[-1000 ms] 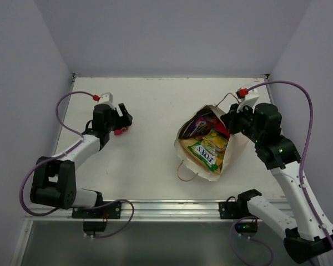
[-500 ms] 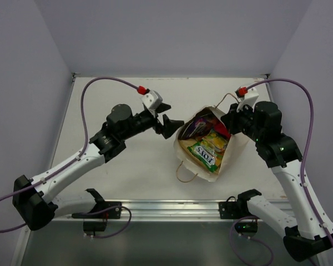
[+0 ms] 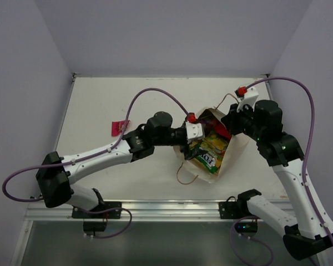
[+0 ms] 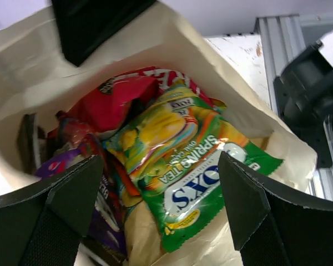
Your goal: Take the snacks out of the paper bag
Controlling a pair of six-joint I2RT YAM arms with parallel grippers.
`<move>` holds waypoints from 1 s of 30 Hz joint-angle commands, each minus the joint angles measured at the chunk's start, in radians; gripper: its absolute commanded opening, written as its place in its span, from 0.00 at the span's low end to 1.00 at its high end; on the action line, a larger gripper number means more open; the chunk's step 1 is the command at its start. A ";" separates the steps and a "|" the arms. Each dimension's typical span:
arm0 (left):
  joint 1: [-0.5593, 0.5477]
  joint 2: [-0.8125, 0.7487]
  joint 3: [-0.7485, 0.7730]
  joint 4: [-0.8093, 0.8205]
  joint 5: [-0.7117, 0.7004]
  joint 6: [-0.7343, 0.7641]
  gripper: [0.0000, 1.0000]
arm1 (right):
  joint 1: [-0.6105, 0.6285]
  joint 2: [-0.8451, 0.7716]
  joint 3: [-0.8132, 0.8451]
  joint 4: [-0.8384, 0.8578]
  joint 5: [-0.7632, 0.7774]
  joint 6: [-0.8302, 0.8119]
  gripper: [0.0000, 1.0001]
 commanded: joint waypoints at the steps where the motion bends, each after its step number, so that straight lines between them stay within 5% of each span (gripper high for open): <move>1: -0.038 -0.026 -0.023 -0.040 0.032 0.119 0.92 | -0.002 -0.019 0.063 0.031 -0.040 0.003 0.04; 8: -0.101 0.036 0.018 -0.088 -0.059 0.154 0.90 | 0.000 -0.018 0.055 0.037 -0.046 0.006 0.04; 13: -0.150 0.118 0.099 -0.109 -0.215 0.044 0.94 | 0.000 -0.021 0.045 0.046 -0.051 0.010 0.04; 30: -0.158 0.020 0.000 -0.212 -0.111 0.232 0.94 | 0.000 -0.044 0.017 0.058 -0.055 0.013 0.05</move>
